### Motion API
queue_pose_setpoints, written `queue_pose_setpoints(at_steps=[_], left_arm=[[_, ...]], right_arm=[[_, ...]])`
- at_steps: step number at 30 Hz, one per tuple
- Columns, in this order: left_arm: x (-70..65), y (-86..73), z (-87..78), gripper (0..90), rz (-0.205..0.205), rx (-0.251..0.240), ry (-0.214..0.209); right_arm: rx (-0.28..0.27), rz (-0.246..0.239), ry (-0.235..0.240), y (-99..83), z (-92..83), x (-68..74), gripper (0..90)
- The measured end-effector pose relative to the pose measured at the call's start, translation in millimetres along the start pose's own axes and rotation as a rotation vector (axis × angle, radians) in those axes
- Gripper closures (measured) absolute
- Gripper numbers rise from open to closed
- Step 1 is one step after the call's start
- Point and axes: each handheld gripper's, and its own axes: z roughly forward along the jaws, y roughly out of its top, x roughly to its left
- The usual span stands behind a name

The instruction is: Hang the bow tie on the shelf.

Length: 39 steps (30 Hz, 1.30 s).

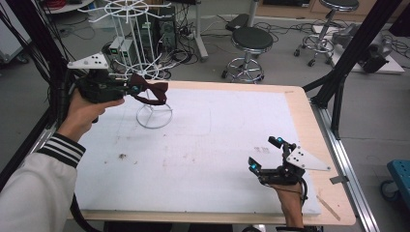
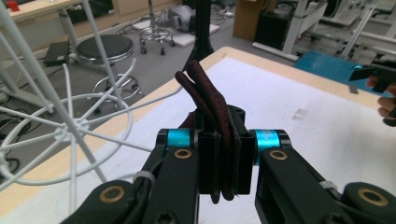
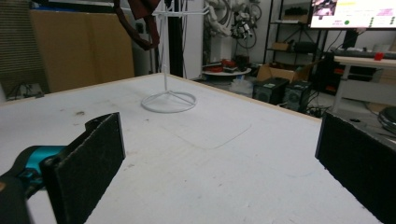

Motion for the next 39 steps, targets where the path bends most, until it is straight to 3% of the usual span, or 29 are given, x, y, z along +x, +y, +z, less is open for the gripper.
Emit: queue_pose_setpoints(at_steps=[9,12,19,26,34,39], left_arm=[[7.0,13.3,13.9,84.2,0.018,0.098,0.024],[10.6,15.2,16.3,84.2,0.010,0.110,0.033],[17.4,11.8,21.7,84.2,-0.010,0.141,0.054],[19.3,10.1,29.0,84.1,-0.004,0.165,0.067],[20.7,8.6,35.4,83.7,-0.015,0.175,0.079],[23.6,4.4,37.3,82.3,-0.045,0.164,0.087]], right_arm=[[-0.075,0.001,-0.035,-14.2,-5.1,0.2,0.7],[-0.102,-0.003,-0.048,-18.8,-5.6,0.3,0.7],[-0.100,0.009,-0.066,-30.6,-3.5,-0.8,0.7],[-0.086,-0.006,-0.082,-38.9,0.4,0.3,0.7],[-0.063,0.005,-0.092,-49.2,5.5,3.2,0.7],[-0.056,0.010,-0.096,-50.8,5.7,2.8,0.7]])
